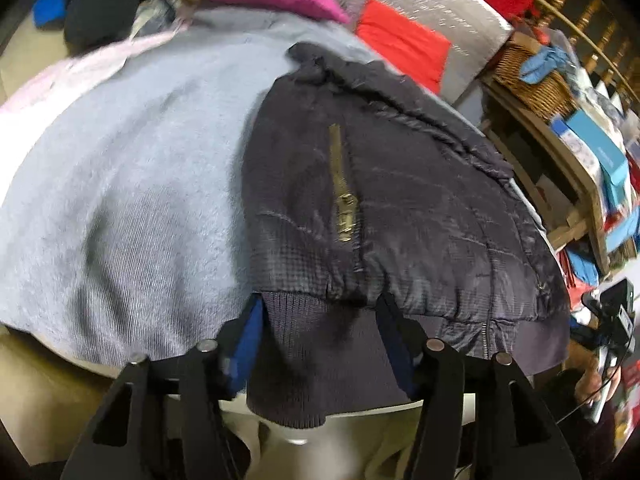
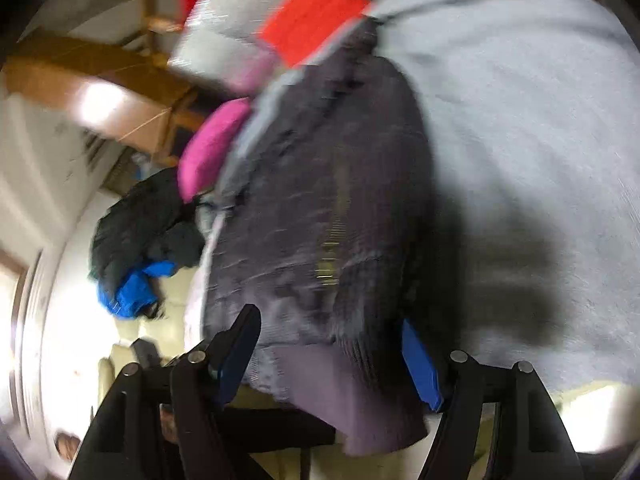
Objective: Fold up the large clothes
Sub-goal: 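Lift the held hem with both tools and fold it toward the collar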
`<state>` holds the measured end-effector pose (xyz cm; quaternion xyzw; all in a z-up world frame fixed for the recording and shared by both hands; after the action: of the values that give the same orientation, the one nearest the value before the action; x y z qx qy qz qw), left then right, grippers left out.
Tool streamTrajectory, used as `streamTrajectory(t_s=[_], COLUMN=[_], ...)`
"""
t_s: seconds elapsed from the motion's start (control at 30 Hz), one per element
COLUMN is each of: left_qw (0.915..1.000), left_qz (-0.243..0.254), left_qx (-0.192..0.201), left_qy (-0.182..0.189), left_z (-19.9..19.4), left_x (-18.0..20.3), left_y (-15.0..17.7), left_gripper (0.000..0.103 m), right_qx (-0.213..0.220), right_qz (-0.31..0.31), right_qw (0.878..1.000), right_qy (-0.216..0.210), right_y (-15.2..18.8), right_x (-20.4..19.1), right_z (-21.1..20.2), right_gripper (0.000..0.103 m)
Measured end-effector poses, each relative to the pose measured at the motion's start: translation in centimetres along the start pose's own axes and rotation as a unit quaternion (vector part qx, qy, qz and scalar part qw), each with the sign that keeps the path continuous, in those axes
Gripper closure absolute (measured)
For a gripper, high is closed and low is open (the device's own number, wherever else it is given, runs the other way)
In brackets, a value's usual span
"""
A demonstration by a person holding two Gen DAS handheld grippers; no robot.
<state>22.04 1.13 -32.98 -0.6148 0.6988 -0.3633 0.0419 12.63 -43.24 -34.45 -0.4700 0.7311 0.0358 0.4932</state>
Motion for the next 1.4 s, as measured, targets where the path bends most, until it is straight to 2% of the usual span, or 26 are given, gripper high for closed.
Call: streamTrajectory(t_s=[0.07,0.13,0.23,0.33,0.37,0.43,0.47,0.53,0.6,0.63,0.67,0.73,0.77,0.8,0.87,0.9,1.0,1.03,1.07,1.1,1.13,1.2,1.23,1.27,1.33,1.4], left_qw=[0.9996,0.9995,0.9998,0.9997,0.9998,0.9999,0.9999,0.9999,0.9999,0.9998,0.9994,0.9990,0.9988,0.9988,0.9994,0.9996,0.9994,0.9994,0.9993,0.9991,0.9988,0.9985,0.9986,0.9987,0.9992,0.9988], left_qz=[0.024,0.030,0.004,0.007,0.011,0.015,0.011,0.001,0.002,0.003,0.004,0.029,0.040,0.044,0.033,0.025,0.029,0.032,0.030,0.025,0.023,0.041,0.045,0.045,0.026,0.024], left_qx=[0.014,0.009,-0.018,-0.022,-0.016,-0.003,0.000,-0.005,-0.012,-0.020,-0.033,-0.035,-0.030,-0.021,-0.005,0.004,0.011,0.002,-0.017,-0.029,-0.036,-0.030,-0.025,-0.021,-0.011,0.006], left_qy=[0.008,0.003,-0.007,-0.007,-0.003,0.005,0.008,0.009,0.005,0.006,0.012,-0.003,-0.005,-0.005,0.008,0.015,0.018,0.013,0.012,0.017,0.024,0.018,0.014,0.011,0.028,0.043], left_z=[-0.6,-0.2,1.0,1.2,1.0,0.5,0.4,0.5,0.8,1.2,1.6,2.0,1.9,1.5,0.8,0.5,0.1,0.4,1.0,1.5,1.7,1.7,1.6,1.4,0.8,-0.2], left_x=[1.0,1.1,0.0,0.0,0.2,0.5,0.5,-0.1,-0.1,0.1,0.3,0.8,1.2,1.4,1.2,1.1,1.3,1.3,1.2,1.2,1.3,1.8,1.8,1.6,1.2,1.3], left_y=[-0.1,0.0,0.4,0.5,0.5,0.2,0.1,0.2,0.4,0.5,0.9,1.2,1.2,1.0,0.5,0.3,0.1,0.3,0.7,1.0,1.2,1.3,1.3,1.3,0.9,0.4], left_gripper=[0.053,0.053,0.039,0.041,0.046,0.064,0.067,0.067,0.058,0.038,0.034,0.034,0.045,0.054,0.088,0.091,0.091,0.088,0.076,0.070,0.061,0.061,0.075,0.093,0.094,0.095], right_qx=[-0.010,-0.021,-0.022,-0.057,-0.066,-0.058,-0.051,-0.055,-0.081,-0.085,-0.081,-0.088,-0.095,-0.093,-0.082,-0.070,-0.035,-0.041,-0.055,-0.066,-0.079,-0.091,-0.089,-0.088,-0.060,-0.018], right_qz=[-0.002,0.012,-0.012,0.006,0.010,-0.013,-0.025,-0.025,-0.001,0.003,-0.007,-0.019,-0.020,-0.022,-0.042,-0.054,-0.062,-0.068,-0.067,-0.053,-0.037,-0.026,-0.045,-0.061,-0.078,-0.080], right_qw=[1.000,0.999,0.999,0.997,0.996,0.998,0.998,0.998,0.995,0.995,0.996,0.995,0.994,0.993,0.993,0.992,0.996,0.996,0.994,0.992,0.991,0.992,0.991,0.990,0.990,0.994], right_qy=[0.023,0.038,0.023,0.053,0.060,0.036,0.014,0.028,0.058,0.054,0.044,0.044,0.057,0.065,0.078,0.085,0.048,0.044,0.069,0.094,0.100,0.086,0.091,0.097,0.098,0.073], right_y=[0.3,0.6,0.5,1.5,1.8,1.8,1.7,1.9,2.7,2.8,2.8,3.0,3.2,3.4,3.2,3.1,2.6,2.6,2.8,3.1,3.5,4.0,3.9,3.9,3.1,1.7], right_x=[0.4,1.3,0.1,1.7,2.0,0.6,-0.4,0.1,1.8,1.8,1.1,0.5,1.1,1.3,0.7,0.0,-1.6,-1.5,-0.6,0.5,1.1,1.1,0.9,0.6,-0.7,-2.5], right_z=[0.6,1.3,1.3,2.9,3.2,2.7,2.3,2.6,3.9,4.0,4.0,4.5,4.8,4.8,4.5,4.2,3.0,3.2,3.8,4.4,5.0,5.5,5.4,5.3,4.0,2.6], right_gripper=[0.031,0.032,0.032,0.033,0.034,0.039,0.040,0.042,0.042,0.042,0.042,0.040,0.041,0.047,0.066,0.075,0.076,0.076,0.076,0.075,0.073,0.073,0.073,0.074,0.080,0.084])
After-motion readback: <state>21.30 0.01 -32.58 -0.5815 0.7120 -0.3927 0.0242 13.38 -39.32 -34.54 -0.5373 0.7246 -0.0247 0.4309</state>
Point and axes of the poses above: each gripper's, at about its wrist camera, not at the fingertips, and z roughly the way its jaws point, x to its right, y to its underside, the point moved 8 cm from there along z, roughly the way its jaws point, and after that the axes turned 2 degrees about x, right-handed, at the moved point
